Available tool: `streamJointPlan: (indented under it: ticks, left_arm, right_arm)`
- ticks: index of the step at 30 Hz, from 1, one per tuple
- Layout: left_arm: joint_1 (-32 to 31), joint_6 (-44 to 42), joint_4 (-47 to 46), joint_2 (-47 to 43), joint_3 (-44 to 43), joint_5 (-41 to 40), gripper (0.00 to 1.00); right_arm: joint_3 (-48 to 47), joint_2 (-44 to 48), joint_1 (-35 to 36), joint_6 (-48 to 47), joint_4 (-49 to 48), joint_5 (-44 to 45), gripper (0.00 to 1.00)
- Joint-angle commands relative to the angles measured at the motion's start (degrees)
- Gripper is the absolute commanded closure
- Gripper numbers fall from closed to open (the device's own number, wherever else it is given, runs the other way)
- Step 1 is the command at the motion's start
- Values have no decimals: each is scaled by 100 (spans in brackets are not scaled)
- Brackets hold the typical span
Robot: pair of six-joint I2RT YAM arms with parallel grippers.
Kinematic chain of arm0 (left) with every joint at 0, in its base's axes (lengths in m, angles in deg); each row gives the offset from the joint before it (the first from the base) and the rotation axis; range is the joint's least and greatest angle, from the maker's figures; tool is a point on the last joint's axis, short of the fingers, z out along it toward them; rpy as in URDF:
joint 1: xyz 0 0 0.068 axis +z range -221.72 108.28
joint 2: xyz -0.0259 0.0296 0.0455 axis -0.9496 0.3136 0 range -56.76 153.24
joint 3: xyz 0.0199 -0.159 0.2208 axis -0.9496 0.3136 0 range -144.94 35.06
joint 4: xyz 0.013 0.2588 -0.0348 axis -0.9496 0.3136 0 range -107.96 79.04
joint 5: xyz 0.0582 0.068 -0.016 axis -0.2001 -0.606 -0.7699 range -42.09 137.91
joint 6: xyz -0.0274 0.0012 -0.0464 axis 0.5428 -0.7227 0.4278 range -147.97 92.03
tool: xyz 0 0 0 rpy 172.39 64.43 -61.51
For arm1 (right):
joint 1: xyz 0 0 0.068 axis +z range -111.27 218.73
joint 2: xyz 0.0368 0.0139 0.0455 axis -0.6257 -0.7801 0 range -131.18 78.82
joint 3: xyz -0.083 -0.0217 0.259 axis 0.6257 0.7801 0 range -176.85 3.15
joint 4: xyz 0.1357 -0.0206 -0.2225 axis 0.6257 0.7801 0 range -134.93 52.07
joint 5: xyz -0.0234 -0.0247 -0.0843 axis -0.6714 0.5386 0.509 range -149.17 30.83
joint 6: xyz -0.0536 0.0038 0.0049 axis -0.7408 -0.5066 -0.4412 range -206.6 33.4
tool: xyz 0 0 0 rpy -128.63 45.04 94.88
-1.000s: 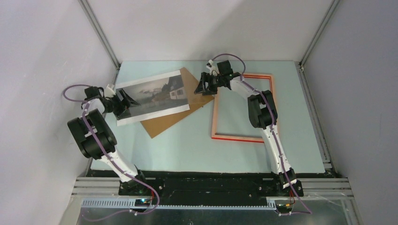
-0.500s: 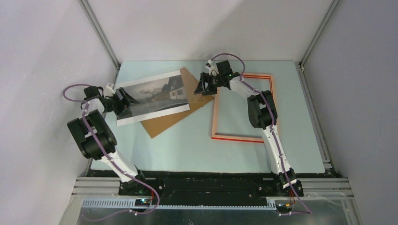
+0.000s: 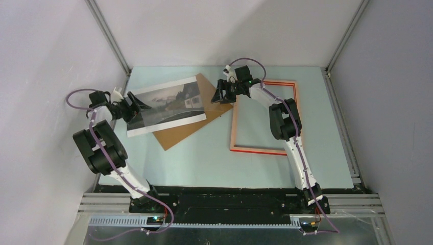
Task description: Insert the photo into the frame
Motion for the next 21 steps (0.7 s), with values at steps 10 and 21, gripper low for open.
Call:
streamJointPlan:
  ticks: [10, 21]
  left_arm:
    - [-30, 303, -42, -487, -332, 460, 9]
    - [-19, 544, -41, -513, -421, 622, 8]
  right_arm:
    - [180, 85, 144, -209, 448, 271, 21]
    - [224, 121, 164, -238, 436, 289, 21]
